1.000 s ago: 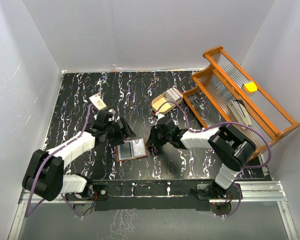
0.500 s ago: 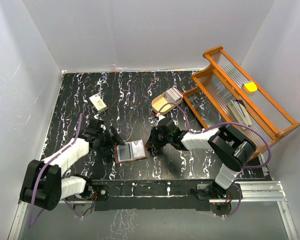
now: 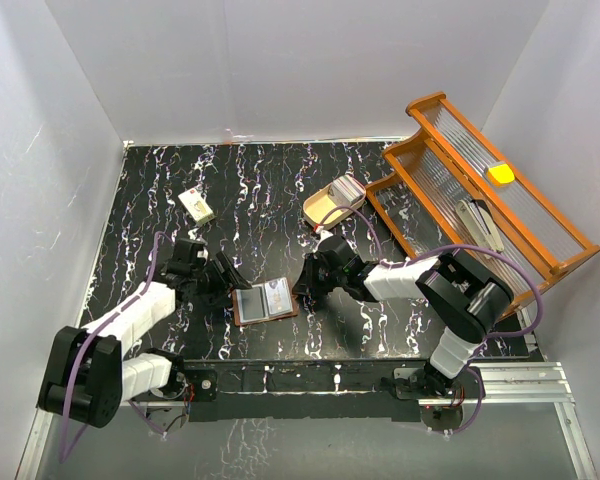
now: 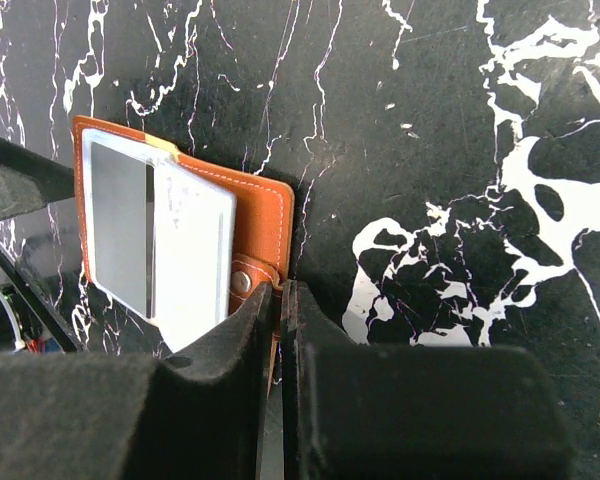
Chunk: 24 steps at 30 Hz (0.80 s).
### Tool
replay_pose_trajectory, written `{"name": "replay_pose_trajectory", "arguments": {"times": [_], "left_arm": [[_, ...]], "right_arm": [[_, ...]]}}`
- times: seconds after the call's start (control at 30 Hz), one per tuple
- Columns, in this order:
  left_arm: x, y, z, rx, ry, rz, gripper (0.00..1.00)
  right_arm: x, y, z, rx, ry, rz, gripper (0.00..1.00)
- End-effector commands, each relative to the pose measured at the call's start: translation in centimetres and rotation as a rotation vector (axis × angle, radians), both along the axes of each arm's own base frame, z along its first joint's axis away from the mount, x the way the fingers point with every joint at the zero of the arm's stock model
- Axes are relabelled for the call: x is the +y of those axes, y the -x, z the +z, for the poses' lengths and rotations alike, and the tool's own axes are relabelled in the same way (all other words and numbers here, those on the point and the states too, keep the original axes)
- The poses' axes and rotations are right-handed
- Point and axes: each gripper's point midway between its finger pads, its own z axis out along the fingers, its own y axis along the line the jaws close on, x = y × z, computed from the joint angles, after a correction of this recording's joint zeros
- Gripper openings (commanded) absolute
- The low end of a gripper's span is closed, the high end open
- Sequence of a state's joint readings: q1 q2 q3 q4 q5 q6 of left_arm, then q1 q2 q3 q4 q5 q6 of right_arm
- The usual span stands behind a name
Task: Put the credit cards into the card holder
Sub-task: Close the card holder at the center of the board.
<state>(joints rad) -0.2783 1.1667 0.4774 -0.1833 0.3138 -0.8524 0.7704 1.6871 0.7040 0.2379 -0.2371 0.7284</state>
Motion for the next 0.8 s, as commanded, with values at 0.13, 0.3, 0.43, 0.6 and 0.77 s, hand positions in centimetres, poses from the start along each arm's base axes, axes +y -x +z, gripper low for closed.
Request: {"name": "replay_pose_trajectory", "arguments": {"times": [0.13,0.3,0.43,0.6,0.77], "left_arm": [[-2.97,0.07,4.06,-0.063,0.200,-0.046,0.55],[-3.13,0.14,4.49,-0.074,0.221,-0.043,0.51],[-3.21,0.17,4.49,-0.071,0.225,-0.046,0.48],[-3.13,0.20,4.30,-0.066,0.218,-0.045,0.41],[-2.55,0.14,3.95,-0.066,0.173,-0.042,0.35]], "right_arm": [[1.75,0.00,2.47,-0.041,-0.098,0.027,0.00],[1.69,0.04,2.32,-0.037,-0.096,0.024,0.00],[1.74,0.02,2.51,-0.039,-0.100,0.025,0.00],[1.85,0.03,2.61,-0.038,-0.104,0.029,0.00],[1.94,0.11,2.78,-0.037,-0.109,0.034,0.00]]}}
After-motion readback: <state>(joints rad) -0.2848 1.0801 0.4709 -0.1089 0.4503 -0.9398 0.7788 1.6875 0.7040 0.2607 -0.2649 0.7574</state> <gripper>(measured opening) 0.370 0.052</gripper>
